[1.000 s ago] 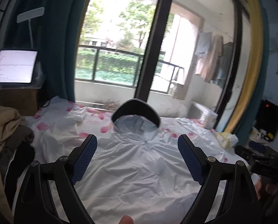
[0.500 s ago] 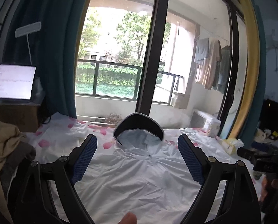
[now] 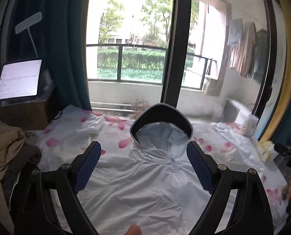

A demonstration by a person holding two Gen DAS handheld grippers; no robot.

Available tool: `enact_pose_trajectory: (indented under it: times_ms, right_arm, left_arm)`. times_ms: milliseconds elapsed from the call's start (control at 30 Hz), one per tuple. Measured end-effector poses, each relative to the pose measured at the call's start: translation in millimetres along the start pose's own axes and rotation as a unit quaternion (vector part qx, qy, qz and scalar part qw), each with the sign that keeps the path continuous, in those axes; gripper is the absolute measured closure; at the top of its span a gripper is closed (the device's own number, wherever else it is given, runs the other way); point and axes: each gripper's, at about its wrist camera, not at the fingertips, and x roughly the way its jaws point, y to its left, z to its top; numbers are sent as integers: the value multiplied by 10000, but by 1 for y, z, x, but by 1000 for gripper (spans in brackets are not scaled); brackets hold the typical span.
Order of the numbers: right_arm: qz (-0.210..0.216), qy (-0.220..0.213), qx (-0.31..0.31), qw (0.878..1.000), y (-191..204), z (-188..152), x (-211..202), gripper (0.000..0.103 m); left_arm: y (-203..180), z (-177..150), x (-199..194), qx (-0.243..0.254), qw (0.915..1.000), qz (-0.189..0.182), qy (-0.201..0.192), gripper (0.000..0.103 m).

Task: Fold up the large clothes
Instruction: 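Reach the right gripper to the jacket sleeve by the tissue box and grasp it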

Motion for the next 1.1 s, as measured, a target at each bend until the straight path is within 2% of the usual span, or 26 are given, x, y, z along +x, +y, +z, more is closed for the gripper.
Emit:
enact_pose_trajectory:
  times_ms: [33, 67, 100, 200, 300, 367, 567, 700, 800, 900, 1100]
  right_arm:
    - [80, 46, 10, 10000, -6, 2, 7, 4]
    - [227, 115, 37, 9997, -12, 5, 16, 13]
    - [323, 169, 56, 9993, -17, 7, 24, 16]
    - [411, 329, -11, 9986, -28, 13, 49, 17]
    - [523, 493, -186, 9972, -35, 18, 74, 22]
    - [504, 615, -301, 9964, -41, 22, 94, 31]
    - [364, 1037, -398, 9931, -55, 28, 155, 43]
    - [317, 1249, -356, 9910, -59, 31, 190, 46]
    - [341, 1415, -248, 9890, -61, 32, 214, 47]
    - [318, 1588, -188, 9866, -63, 34, 234, 47]
    - [86, 1730, -186, 9847, -65, 42, 268, 47]
  left_arm:
    - [-3, 1, 6, 28, 10000, -57, 58, 12]
    - [-6, 1, 13, 28, 9998, -145, 99, 12]
    - [-8, 1, 16, 33, 9999, -105, 98, 12]
    - [-17, 3, 34, 189, 9994, 228, 187, 12]
    - [-22, 7, 45, 196, 9994, 226, 147, 12]
    - [-23, 9, 51, 196, 9996, 194, 72, 12]
    - [-21, 20, 73, 217, 9996, -157, 81, 12]
    - [-15, 25, 85, 191, 9994, -257, 135, 12]
    - [-3, 27, 101, -97, 9983, -479, 325, 12]
    - [7, 26, 120, -469, 9937, -812, 609, 12]
    - [14, 17, 141, -604, 9904, -912, 845, 12]
